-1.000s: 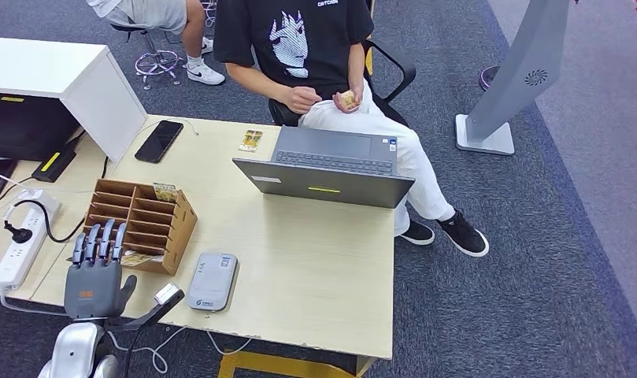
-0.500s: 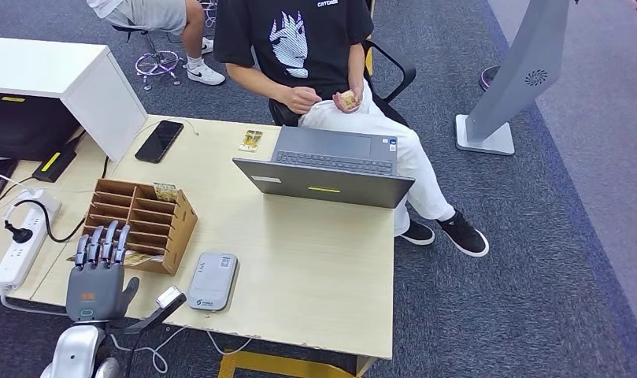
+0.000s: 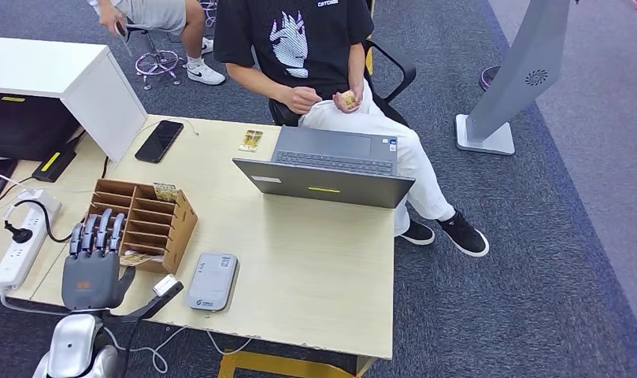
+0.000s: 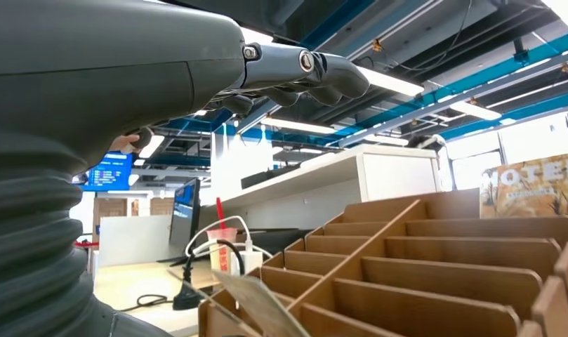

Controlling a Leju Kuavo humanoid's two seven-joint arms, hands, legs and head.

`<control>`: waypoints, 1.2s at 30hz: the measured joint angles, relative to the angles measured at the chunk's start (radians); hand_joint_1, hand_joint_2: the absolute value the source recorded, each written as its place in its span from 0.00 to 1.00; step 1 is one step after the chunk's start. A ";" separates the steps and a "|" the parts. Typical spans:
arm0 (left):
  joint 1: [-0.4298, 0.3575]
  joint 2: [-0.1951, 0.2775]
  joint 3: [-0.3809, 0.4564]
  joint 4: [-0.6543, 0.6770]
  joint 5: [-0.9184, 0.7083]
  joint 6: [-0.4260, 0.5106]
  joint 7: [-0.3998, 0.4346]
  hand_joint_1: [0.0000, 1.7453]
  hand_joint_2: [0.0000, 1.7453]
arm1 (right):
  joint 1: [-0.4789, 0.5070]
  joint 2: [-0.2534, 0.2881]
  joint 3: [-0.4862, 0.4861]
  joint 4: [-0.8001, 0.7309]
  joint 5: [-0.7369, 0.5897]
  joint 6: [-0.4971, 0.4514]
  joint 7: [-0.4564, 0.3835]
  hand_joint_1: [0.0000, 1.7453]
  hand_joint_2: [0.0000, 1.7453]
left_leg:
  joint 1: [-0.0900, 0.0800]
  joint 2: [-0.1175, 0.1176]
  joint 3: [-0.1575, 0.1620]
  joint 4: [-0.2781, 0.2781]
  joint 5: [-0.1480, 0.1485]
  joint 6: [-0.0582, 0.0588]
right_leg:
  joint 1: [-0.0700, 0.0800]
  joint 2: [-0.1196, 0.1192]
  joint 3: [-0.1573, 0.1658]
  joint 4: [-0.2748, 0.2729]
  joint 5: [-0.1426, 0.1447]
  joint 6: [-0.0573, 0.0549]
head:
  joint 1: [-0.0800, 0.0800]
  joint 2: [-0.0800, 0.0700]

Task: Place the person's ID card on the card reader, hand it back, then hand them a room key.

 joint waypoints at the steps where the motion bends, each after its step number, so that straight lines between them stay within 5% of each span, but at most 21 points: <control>1: -0.003 0.002 0.001 0.000 0.000 0.000 -0.002 0.00 1.00 | -0.001 0.000 0.000 0.000 0.000 0.001 0.000 0.00 1.00 | 0.000 0.000 0.000 0.000 0.000 0.000 | 0.000 0.000 0.000 0.000 0.000 0.000 | 0.000 0.000; 36: -0.024 0.008 0.025 0.012 0.027 0.000 -0.041 0.00 1.00 | -0.010 0.000 0.000 0.000 -0.004 0.015 0.000 0.00 1.00 | 0.000 0.000 0.000 0.000 0.000 0.000 | 0.000 0.000 0.000 0.000 0.000 0.000 | 0.000 0.000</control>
